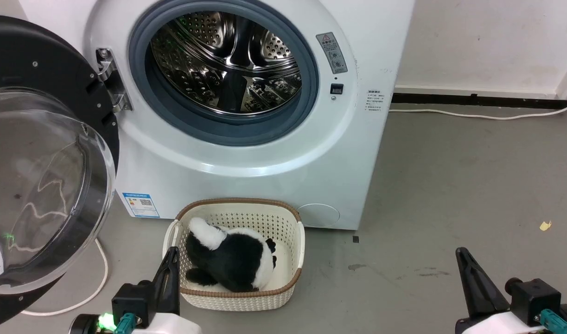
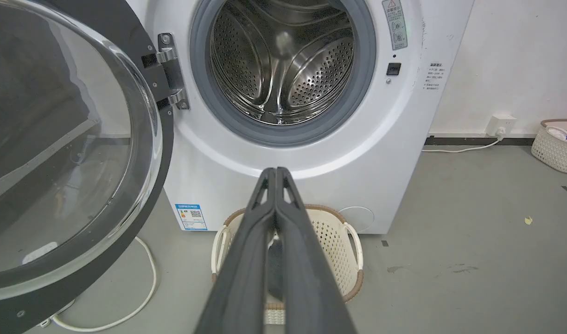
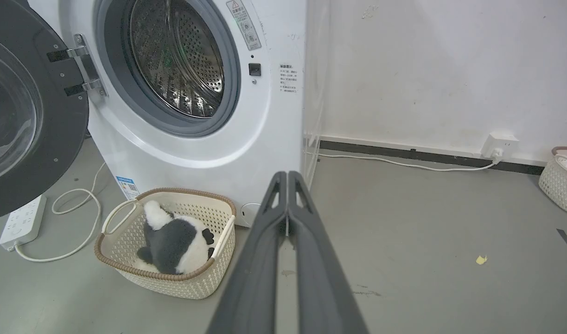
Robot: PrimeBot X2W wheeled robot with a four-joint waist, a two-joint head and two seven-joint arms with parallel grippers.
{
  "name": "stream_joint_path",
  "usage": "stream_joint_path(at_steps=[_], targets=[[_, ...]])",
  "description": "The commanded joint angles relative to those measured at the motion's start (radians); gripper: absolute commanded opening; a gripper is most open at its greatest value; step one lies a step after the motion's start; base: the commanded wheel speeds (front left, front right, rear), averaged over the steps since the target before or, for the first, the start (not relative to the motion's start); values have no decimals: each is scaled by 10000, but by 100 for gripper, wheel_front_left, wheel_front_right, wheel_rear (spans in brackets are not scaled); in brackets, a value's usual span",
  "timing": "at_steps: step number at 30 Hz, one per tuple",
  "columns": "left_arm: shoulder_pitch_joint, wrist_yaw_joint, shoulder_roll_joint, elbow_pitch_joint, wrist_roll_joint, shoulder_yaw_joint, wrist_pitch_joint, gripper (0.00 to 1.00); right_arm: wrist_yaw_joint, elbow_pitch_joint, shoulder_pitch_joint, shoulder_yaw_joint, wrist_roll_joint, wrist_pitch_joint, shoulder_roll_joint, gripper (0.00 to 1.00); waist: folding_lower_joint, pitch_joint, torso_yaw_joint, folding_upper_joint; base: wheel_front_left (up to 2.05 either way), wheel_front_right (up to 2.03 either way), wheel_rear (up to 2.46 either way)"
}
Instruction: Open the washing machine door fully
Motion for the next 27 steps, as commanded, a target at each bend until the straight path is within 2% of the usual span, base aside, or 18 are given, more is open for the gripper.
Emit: stream_joint_path(at_steps=[1,27], targets=[[-201,-47,-34,-46,77,83,71,0,4,-63,-196,35,-95,36,15,0,-1,3,-6,0,0,0,0],[-365,-378,-297,-135,504,531,563,0,6,-194,-443,229,-356,559,21,0,-1,85,-183,0,0,0,0]])
